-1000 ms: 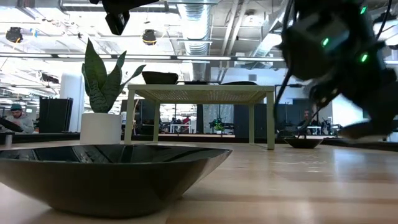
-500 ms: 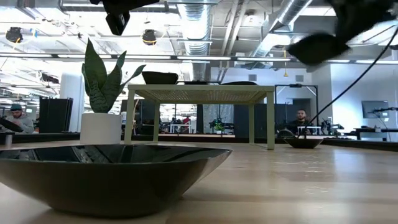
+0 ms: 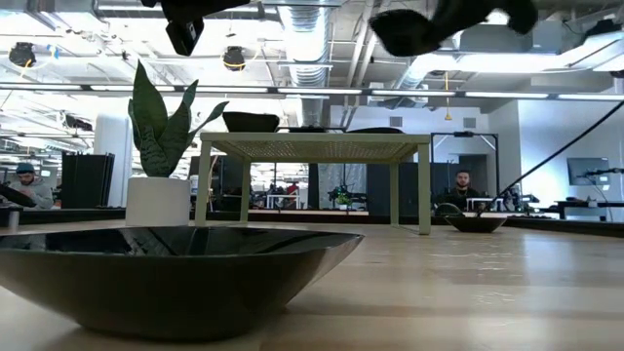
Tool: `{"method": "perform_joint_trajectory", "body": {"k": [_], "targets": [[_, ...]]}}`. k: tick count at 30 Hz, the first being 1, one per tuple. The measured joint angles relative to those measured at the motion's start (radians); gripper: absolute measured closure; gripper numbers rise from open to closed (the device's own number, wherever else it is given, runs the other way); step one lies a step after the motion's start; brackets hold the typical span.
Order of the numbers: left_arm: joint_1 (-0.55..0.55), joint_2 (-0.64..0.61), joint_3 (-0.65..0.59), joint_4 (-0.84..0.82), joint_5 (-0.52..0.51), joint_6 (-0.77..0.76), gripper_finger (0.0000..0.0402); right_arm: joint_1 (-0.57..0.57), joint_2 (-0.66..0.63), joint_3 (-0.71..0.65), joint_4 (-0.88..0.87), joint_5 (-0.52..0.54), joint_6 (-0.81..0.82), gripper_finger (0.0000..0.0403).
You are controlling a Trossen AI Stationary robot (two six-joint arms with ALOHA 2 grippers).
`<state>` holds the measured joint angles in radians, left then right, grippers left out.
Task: Pick & Place Mini shaped plates
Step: Stack the leaf-shaped plate on top of the other leaf-shaped plate on the shelf
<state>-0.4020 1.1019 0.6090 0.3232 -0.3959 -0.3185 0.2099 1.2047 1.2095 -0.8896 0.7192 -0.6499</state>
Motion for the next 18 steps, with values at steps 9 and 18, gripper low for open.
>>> {"method": "perform_joint_trajectory", "body": {"k": [9,18], "targets": [[0.000,0.000,0.000,0.000,0.000,0.000,0.0309,-0.219,0.083,0.000,0.121,-0.165,-0.145,0.0401],[0.000,0.000,0.000,0.000,0.000,0.000,0.0309,-0.293,0.218,-0.001,0.123,-0.170,-0.310,0.0401]]}}
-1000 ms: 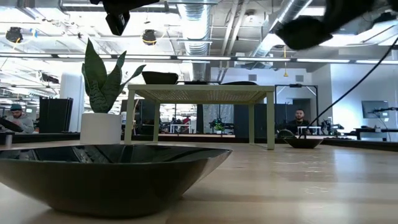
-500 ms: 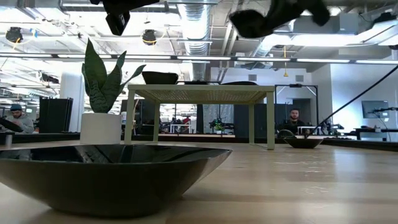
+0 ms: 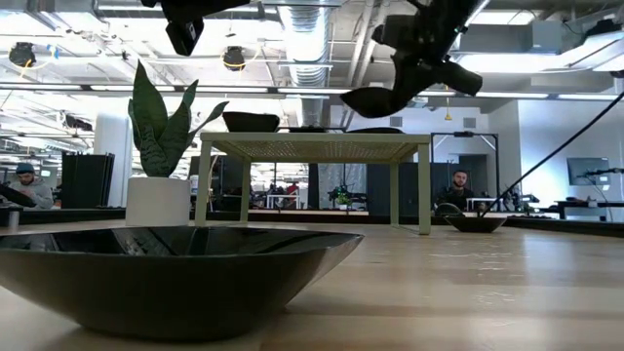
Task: Pick & Place Mini shaped plates
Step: Stack the leaf-shaped plate on top of the other leaf-shaped plate on the shelf
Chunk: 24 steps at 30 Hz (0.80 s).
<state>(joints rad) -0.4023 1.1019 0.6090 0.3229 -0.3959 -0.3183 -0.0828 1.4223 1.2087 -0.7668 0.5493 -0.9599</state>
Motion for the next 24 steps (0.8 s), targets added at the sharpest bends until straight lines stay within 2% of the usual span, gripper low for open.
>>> {"method": "perform_joint_trajectory", "body": {"k": [9,19,24], "targets": [[0.000,0.000,0.000,0.000,0.000,0.000,0.0309,-0.024,0.002,0.000,0.016,-0.002,-0.014,0.0388],[0.000,0.000,0.000,0.000,0.000,0.000,0.0309,-0.045,0.041,0.001,0.016,-0.026,0.143,0.0386],[0.000,0.000,0.000,0.000,0.000,0.000,0.0309,-0.034,0.038,0.001,0.019,-0.020,0.135,0.0386]]}}
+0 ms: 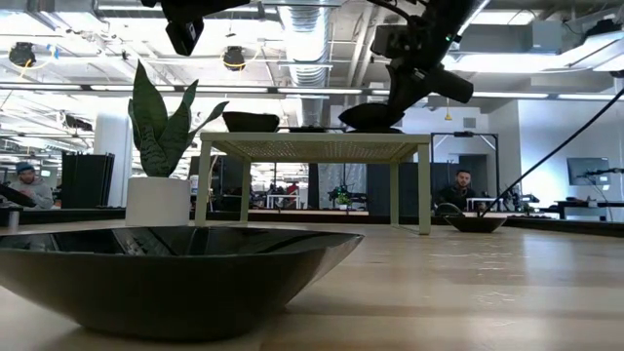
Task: Pick & Place Mini shaped plates
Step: Stack the leaf-shaped plate on top of the other leaf-shaped plate on the shelf
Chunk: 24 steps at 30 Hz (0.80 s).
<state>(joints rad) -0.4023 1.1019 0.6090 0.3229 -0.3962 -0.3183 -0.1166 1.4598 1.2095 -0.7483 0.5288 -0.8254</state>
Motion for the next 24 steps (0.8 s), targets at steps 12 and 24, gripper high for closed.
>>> {"method": "perform_joint_trajectory", "body": {"k": [12,24], "targets": [[0.000,0.000,0.000,0.000,0.000,0.000,0.0309,0.026,-0.004,0.000,0.000,0.027,0.015,0.0393],[0.000,0.000,0.000,0.000,0.000,0.000,0.0309,0.038,0.001,0.000,-0.071,0.074,0.068,0.0309]]}}
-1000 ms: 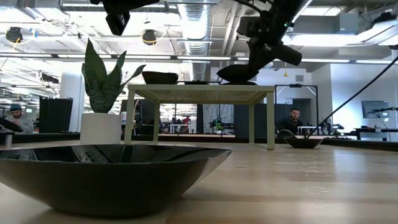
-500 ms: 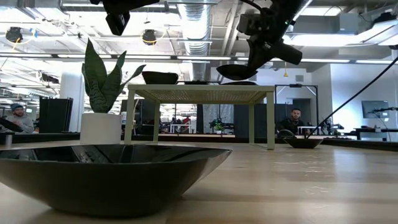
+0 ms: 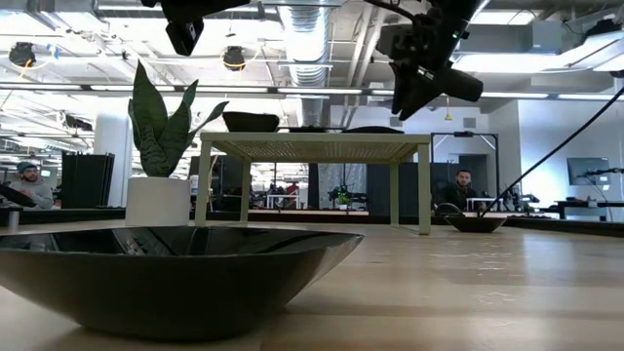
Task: Pick & Place Mini shaped plates
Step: Stack the leaf-shaped plate on top of the other leaf-shaped plate on the shelf
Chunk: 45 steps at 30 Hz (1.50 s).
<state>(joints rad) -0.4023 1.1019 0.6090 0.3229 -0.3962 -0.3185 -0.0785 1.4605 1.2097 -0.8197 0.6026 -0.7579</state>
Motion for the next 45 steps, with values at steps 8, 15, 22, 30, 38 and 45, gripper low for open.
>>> {"method": "perform_joint_trajectory", "body": {"k": [8,15,22,30,38,45], "targets": [[0.000,0.000,0.000,0.000,0.000,0.000,0.0309,0.020,0.000,0.000,-0.084,0.077,0.034,0.0301],[0.000,0.000,0.000,0.000,0.000,0.000,0.0309,0.037,-0.027,0.003,-0.441,0.070,0.381,0.0301],[0.003,0.000,0.000,0.009,0.000,0.000,0.0309,-0.014,-0.099,-0.105,-0.393,-0.319,0.617,0.0302],[0.004,0.000,0.000,0.013,0.000,0.000,0.0309,-0.022,-0.173,-0.382,-0.197,-0.368,0.591,0.0302],[0.032,0.000,0.000,0.024,0.000,0.023,0.0309,-0.028,-0.132,-0.458,-0.072,-0.213,0.576,0.0302],[0.038,0.000,0.000,0.029,0.000,0.023,0.0309,-0.103,-0.041,-0.457,-0.026,-0.286,0.565,0.0302]]}}
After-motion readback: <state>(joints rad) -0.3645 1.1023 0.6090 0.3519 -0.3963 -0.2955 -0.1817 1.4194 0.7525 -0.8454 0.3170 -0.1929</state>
